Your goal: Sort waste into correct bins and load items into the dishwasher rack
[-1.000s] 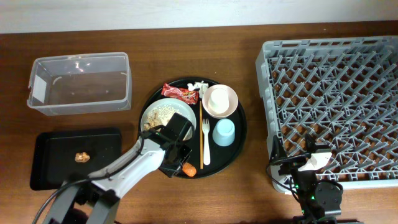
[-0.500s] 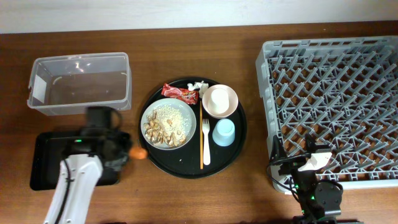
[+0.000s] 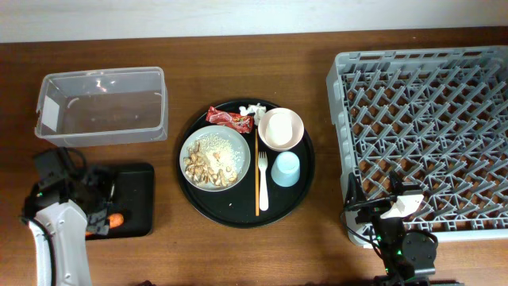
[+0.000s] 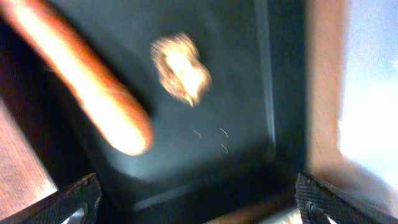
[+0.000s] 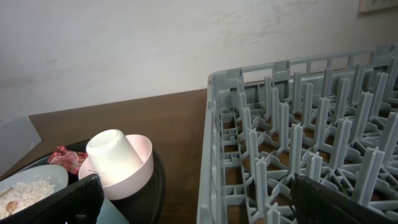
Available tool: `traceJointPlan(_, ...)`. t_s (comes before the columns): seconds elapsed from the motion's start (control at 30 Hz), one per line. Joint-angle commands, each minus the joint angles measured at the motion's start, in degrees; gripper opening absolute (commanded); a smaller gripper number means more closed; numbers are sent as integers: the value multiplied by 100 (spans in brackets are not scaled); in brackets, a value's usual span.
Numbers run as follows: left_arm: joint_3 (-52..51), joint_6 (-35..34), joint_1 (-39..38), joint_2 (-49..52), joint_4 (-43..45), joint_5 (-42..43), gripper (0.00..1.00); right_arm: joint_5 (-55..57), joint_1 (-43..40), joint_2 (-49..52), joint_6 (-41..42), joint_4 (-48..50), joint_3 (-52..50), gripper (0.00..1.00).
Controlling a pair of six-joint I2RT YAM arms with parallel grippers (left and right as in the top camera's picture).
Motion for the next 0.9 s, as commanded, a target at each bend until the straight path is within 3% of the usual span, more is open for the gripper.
traceJointPlan(0.0,632,1849,-566,-538,-81,1449,99,33,-37,-37,-37,-28,-28,99)
traceJointPlan(0.07,942,2695,-1624,-699,-181,1869,99,33,-37,-37,-39,-28,-28,99)
traceJointPlan(0.17,1010,3585,-3595,-455,0,1790,99,33,-37,-37,-39,-28,-28,99)
traceJointPlan(0.27,1263,3853,-4662,127,-22,1272,99,33,-37,-37,-39,-28,-28,99)
traceJointPlan(0.33,1880,3915,-5263,756,-317,323,99,33,-37,-37,-39,-31,-28,99)
traceJointPlan(0.4,2487,4343,-5543,1360,-455,-24,99,33,-37,-37,-39,-31,-28,99)
traceJointPlan(0.47,2575,4339,-5549,1784,201,-251,99,33,-37,-37,-39,-31,-28,99)
traceJointPlan(0.63,2575,4367,-5547,2531,378,-297,97,33,-37,-37,-39,-31,-28,99)
traceJointPlan(0.77,2575,4489,-5547,2979,702,-855,61,33,-37,-37,-39,-31,-28,99)
traceJointPlan(0.87,2575,4492,-5591,3224,743,-848,59,33,-37,-37,-39,-28,-28,99)
